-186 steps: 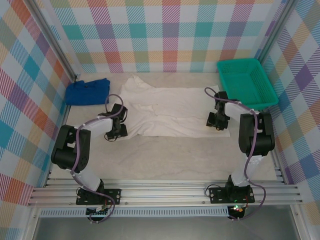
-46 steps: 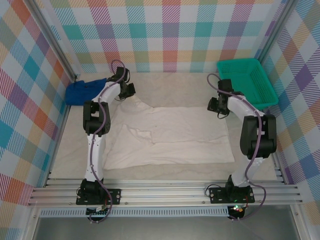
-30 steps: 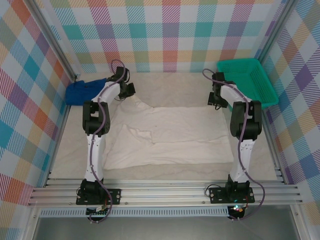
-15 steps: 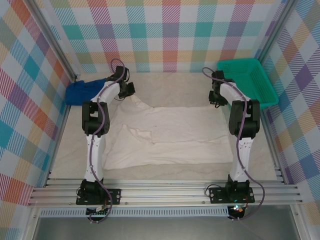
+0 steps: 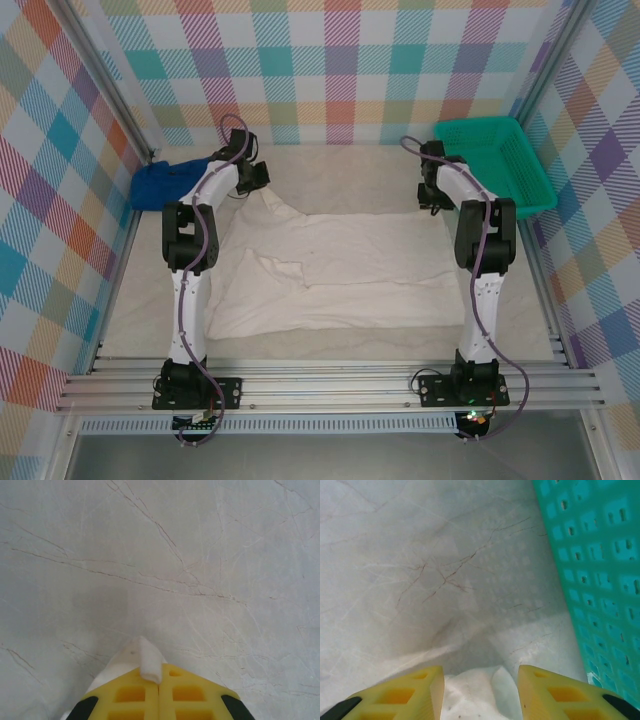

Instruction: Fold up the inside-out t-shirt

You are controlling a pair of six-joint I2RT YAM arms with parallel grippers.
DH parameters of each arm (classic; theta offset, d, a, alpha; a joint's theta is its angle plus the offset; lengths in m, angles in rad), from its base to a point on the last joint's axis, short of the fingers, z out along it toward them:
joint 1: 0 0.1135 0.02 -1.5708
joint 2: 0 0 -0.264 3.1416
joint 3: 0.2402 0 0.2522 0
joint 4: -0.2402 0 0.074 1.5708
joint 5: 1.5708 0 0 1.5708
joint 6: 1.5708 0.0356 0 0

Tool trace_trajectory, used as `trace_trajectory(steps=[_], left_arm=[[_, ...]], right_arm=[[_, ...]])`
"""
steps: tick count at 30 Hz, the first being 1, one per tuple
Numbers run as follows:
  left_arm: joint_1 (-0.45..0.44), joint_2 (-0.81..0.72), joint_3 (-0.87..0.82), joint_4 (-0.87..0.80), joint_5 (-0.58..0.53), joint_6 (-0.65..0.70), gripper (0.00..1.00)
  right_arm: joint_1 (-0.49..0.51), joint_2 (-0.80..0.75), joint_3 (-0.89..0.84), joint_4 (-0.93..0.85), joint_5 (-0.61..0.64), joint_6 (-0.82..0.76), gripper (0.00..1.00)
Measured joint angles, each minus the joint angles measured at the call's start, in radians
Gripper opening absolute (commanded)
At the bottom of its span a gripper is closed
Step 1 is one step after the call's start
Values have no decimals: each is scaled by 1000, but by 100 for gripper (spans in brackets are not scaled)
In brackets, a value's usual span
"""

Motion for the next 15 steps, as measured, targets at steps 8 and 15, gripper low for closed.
trace_trajectory(steps=[8, 15], left_arm=[[0, 0, 0, 0, -3, 1, 0], [0, 0, 0, 0, -3, 4, 0]], right_arm=[[30, 9, 21, -56, 23, -78, 50], [34, 31, 32, -62, 35, -108, 52]])
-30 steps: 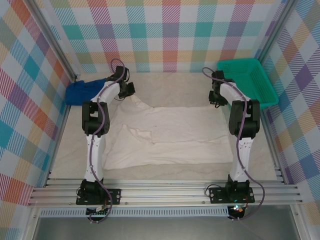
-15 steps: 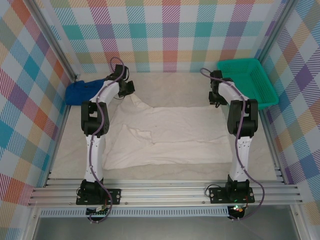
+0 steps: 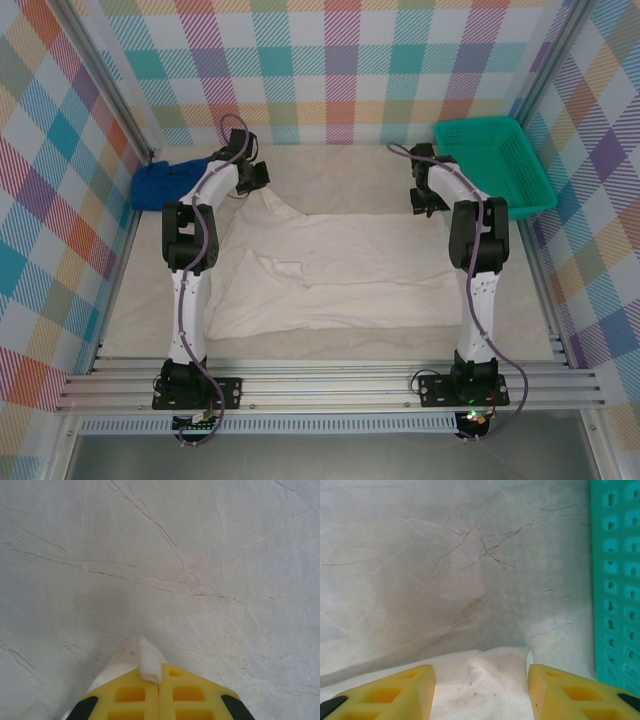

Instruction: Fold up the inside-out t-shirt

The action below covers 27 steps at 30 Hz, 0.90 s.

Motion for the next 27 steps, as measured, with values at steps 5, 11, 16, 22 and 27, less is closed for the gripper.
trace_trajectory(steps=[5, 11, 16, 22, 27], left_arm=[[0, 0, 0, 0, -1, 4, 0], [0, 0, 0, 0, -1, 8, 0], [0, 0, 0, 0, -1, 8, 0], [0, 0, 0, 0, -1, 12, 0], [0, -2, 0, -3, -1, 15, 0]], right_arm=[[-5, 29, 30, -10, 5, -3, 52], [-12, 40, 41, -13, -11, -3, 45], [-24, 52, 58, -13, -30, -2, 31], [-29, 65, 76, -14, -37, -9, 16], [-30, 66, 77, -13, -47, -21, 11]])
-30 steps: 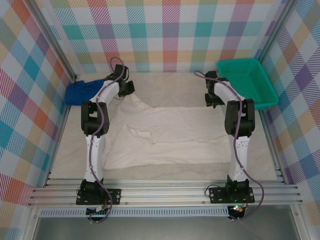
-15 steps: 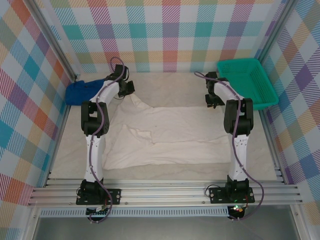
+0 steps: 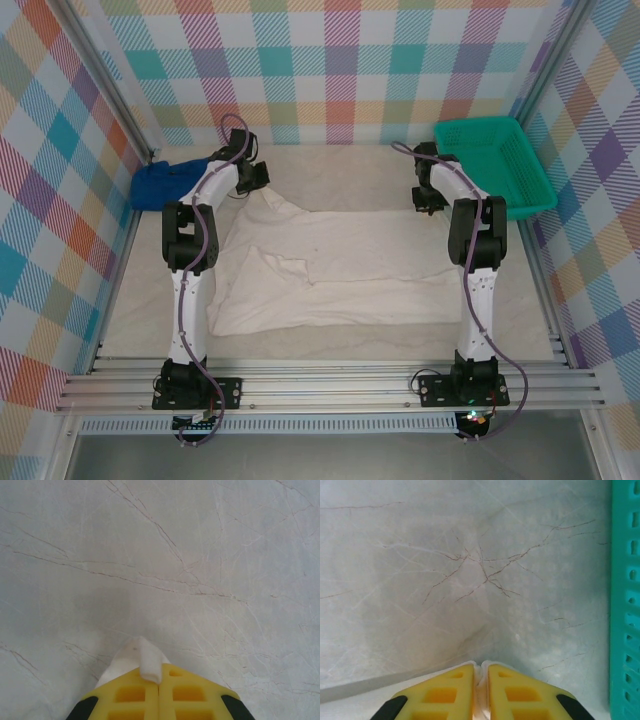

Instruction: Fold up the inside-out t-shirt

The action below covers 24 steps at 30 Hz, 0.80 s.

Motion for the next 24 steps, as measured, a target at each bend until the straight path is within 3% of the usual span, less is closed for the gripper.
trace_trajectory(steps=[5, 12, 24], left_arm=[[0, -9, 18, -27, 0, 4, 0], [0, -74, 39, -54, 10, 7, 0], [0, -442, -286, 10, 94, -27, 0]], right_arm=[[-3, -6, -6, 14, -14, -8, 9], [-3, -116, -141, 94, -37, -27, 9], [-3, -357, -391, 228, -50, -60, 10]])
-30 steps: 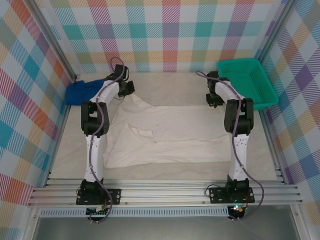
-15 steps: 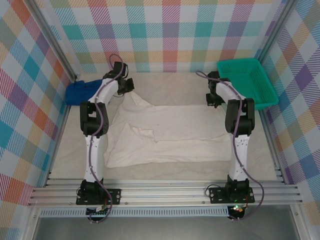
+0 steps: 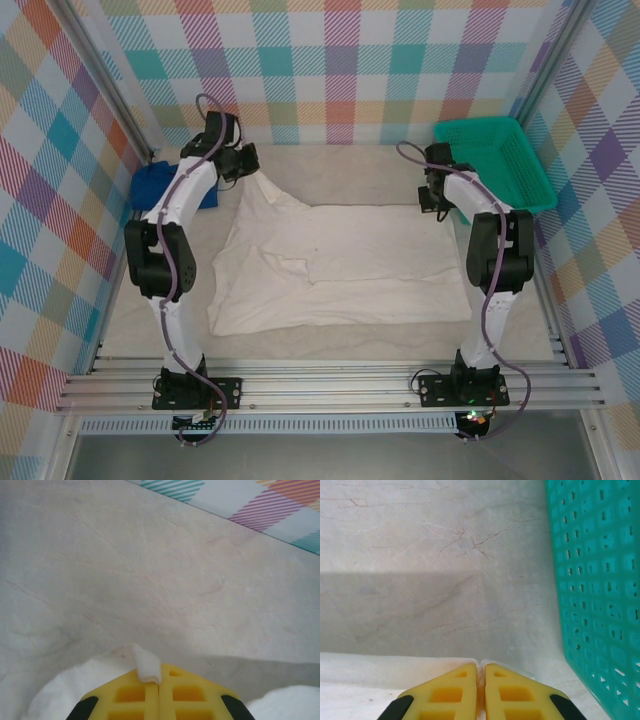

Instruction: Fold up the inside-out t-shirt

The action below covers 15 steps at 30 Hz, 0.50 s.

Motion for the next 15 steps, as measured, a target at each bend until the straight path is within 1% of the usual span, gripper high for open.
trace_trajectory(steps=[5, 11, 15], left_arm=[[0, -153, -217, 56, 23, -39, 0], [0, -332, -466, 84, 27, -89, 0], [0, -430, -596, 98, 31, -119, 0]], right_arm=[[0, -61, -95, 36, -11, 0, 10], [0, -139, -187, 61, -18, 0, 10], [-1, -168, -218, 58, -13, 2, 10]])
